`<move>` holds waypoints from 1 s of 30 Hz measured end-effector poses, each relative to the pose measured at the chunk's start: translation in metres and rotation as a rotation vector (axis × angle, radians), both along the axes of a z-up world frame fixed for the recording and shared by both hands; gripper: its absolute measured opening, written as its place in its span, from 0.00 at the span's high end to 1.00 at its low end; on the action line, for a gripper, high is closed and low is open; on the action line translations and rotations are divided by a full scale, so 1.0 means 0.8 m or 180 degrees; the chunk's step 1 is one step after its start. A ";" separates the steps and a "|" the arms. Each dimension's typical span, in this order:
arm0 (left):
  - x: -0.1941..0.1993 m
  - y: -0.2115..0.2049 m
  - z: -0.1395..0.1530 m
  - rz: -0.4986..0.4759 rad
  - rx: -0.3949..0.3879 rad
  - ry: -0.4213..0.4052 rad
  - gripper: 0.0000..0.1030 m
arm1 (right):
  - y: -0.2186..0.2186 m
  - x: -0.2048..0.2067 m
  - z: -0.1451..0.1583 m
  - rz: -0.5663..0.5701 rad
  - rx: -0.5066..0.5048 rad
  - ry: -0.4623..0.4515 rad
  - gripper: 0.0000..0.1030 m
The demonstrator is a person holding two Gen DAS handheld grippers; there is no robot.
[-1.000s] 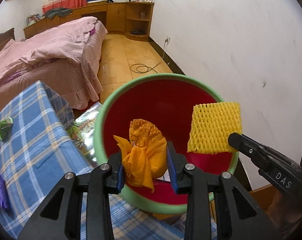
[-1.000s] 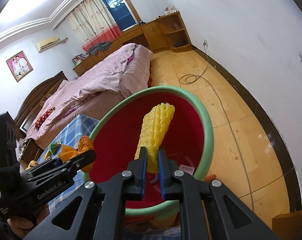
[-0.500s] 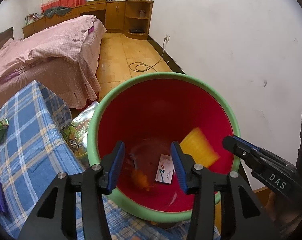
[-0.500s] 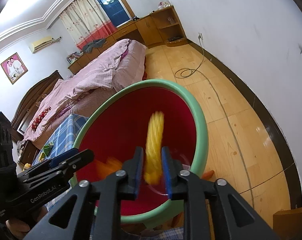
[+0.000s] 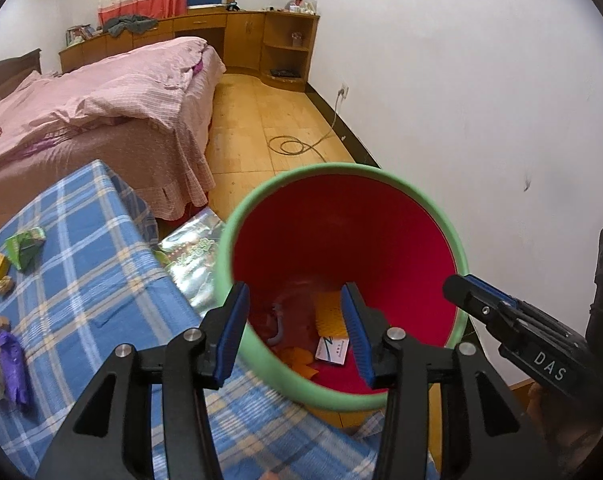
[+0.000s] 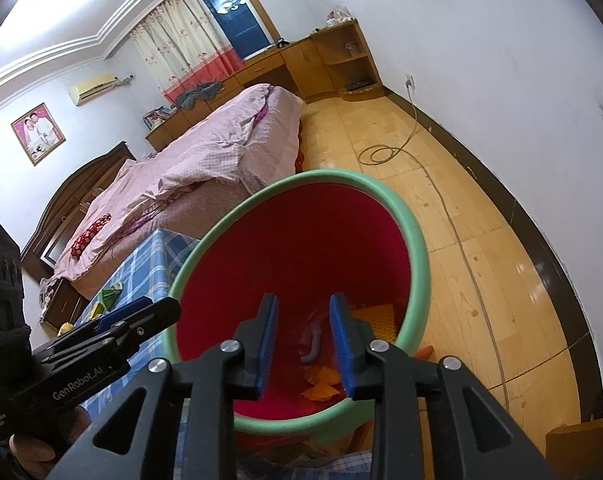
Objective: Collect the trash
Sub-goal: 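Open both tools to drop the orange mesh and yellow net into the bin, then move both tools back over the bed toward the orange plastic bag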
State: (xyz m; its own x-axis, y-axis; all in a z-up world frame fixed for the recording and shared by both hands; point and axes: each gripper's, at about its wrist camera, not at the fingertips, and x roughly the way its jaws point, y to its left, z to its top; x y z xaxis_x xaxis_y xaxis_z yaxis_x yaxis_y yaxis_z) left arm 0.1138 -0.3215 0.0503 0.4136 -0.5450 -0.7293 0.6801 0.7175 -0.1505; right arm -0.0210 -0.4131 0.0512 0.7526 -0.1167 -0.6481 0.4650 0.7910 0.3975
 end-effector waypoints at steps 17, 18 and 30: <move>0.013 0.145 0.018 0.0765 -0.0120 -0.0024 0.54 | 0.085 0.026 0.022 0.0392 -0.0076 -0.0037 0.45; 0.015 0.157 0.018 0.0827 -0.0122 -0.0027 0.54 | 0.090 0.029 0.023 0.0415 -0.0075 -0.0033 0.45; 0.033 0.274 0.015 0.1391 -0.0046 -0.0098 0.53 | 0.146 0.057 0.025 0.0683 -0.0091 0.0005 0.37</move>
State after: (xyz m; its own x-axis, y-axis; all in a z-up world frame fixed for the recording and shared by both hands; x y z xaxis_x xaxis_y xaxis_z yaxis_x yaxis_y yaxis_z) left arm 0.1404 -0.1022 0.0623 0.6290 -0.3239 -0.7067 0.3173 0.9368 -0.1470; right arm 0.0247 -0.2967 0.0708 0.7611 0.0279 -0.6480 0.2852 0.8829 0.3729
